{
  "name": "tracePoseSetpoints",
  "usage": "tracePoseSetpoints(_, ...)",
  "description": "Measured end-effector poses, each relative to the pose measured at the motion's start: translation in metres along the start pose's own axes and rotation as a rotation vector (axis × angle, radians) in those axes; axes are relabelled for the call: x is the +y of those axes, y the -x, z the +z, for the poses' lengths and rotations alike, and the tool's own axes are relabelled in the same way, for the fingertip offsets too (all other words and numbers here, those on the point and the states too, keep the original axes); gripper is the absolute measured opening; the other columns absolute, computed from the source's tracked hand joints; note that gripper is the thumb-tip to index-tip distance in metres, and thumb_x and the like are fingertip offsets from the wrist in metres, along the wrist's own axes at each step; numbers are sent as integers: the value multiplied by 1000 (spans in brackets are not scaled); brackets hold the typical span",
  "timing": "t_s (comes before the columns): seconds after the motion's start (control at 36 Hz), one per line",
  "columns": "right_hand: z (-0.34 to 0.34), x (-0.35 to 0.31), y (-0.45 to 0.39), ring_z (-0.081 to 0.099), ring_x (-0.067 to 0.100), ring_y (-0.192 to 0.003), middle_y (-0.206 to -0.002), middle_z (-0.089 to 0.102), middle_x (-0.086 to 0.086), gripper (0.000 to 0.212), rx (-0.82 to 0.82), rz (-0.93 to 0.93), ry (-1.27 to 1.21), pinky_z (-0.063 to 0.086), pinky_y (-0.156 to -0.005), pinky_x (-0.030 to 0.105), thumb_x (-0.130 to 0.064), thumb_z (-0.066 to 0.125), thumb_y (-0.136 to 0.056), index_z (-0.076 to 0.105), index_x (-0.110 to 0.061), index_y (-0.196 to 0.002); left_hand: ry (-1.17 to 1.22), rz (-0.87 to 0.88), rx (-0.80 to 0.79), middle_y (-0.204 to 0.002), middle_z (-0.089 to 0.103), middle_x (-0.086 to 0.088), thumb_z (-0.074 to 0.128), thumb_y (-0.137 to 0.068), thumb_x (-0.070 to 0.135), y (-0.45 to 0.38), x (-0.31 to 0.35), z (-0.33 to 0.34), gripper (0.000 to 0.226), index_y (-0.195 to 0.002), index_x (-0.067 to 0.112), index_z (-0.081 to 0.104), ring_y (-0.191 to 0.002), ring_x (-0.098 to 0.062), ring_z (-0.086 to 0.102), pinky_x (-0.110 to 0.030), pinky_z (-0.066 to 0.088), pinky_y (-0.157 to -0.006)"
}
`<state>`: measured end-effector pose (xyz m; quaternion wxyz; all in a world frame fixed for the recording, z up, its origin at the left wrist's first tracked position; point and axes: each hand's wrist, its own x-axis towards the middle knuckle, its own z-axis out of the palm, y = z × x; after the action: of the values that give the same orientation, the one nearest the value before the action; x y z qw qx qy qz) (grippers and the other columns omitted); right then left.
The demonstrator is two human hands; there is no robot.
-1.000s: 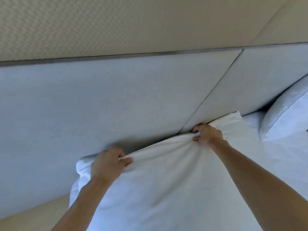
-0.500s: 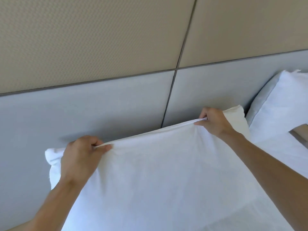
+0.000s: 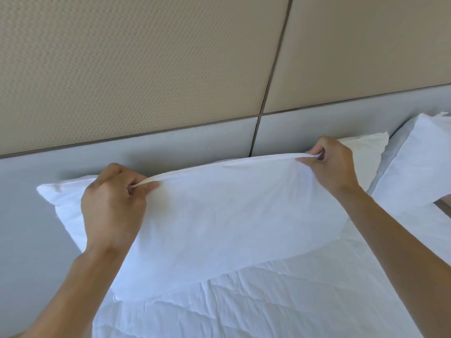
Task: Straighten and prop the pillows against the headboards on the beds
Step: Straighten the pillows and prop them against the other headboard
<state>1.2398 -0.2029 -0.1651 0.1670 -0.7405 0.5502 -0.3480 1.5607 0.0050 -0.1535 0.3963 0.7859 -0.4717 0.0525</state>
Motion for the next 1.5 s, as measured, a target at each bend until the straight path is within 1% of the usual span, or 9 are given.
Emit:
tracePoseSetpoints(0.19,2,13,-2,55,24,-80,-88,58,6,22,-147,14,187,45,-70,33,-19,81,-76,59,-13,-79,-94,-23,-117,-90,57,4,73,-83,23,1,-4,-4,8,-81,15,70,-75,-25,55,-39,48,-62)
tracePoseSetpoints(0.44,-20,-8,-19,44,23,-62,-65,44,-8,32,-53,-103,272,34,-58,30,-6,80,-78,49,-9,-71,6,-8,-196,-74,60,6,74,-80,8,-10,7,-32,11,-70,13,70,-66,-6,55,-7,37,-64)
tracePoseSetpoints(0.53,-9,-8,-10,50,24,-71,-77,52,-3,27,-41,-72,309,42,-62,32,-13,78,-81,52,-17,-75,-7,-28,-239,-77,59,3,75,-80,12,-10,-1,-32,10,-72,16,69,-61,-15,57,-26,44,-64)
tracePoseSetpoints(0.64,6,-16,7,56,27,-91,-104,59,4,13,-106,-5,331,43,-72,34,-20,71,-84,60,-21,-91,-151,-65,-291,-100,56,9,72,-83,27,-5,-23,-40,11,-94,25,70,-83,-22,59,-43,52,-73)
tracePoseSetpoints(0.92,83,-148,70,57,11,-92,-111,57,-15,40,-447,-451,180,48,-74,34,-48,72,-81,59,-31,-114,-321,-152,-228,-89,62,5,67,-87,27,-15,-72,-88,3,-85,24,66,-85,-29,56,-35,39,-66)
tracePoseSetpoints(1.0,111,-186,79,60,18,-95,-110,58,-11,34,-522,-524,159,50,-75,37,-44,69,-86,60,-29,-115,-214,-132,-220,-83,64,2,67,-86,18,-22,-78,-92,9,-78,21,65,-81,-28,56,-36,44,-68)
tracePoseSetpoints(1.08,123,-206,77,60,18,-89,-89,55,-11,11,-494,-505,231,48,-68,34,-27,72,-85,64,-26,-92,-145,-74,-177,-77,65,-2,67,-85,9,-24,-78,-98,9,-77,13,67,-73,-24,55,-31,38,-65)
tracePoseSetpoints(1.36,115,-216,71,53,10,-79,-81,58,-12,23,-404,-337,185,36,-62,29,-38,78,-79,57,-30,-73,-17,52,-134,-75,61,2,69,-84,8,-28,-88,-99,7,-79,12,68,-60,-2,52,-5,36,-62)
tracePoseSetpoints(1.5,129,-237,83,47,11,-94,-88,57,-13,26,-421,-532,183,36,-72,27,-45,78,-76,64,-26,-86,236,-205,-173,-104,62,16,77,-79,30,0,-127,-94,32,-107,28,64,-63,-8,62,-14,44,-66)
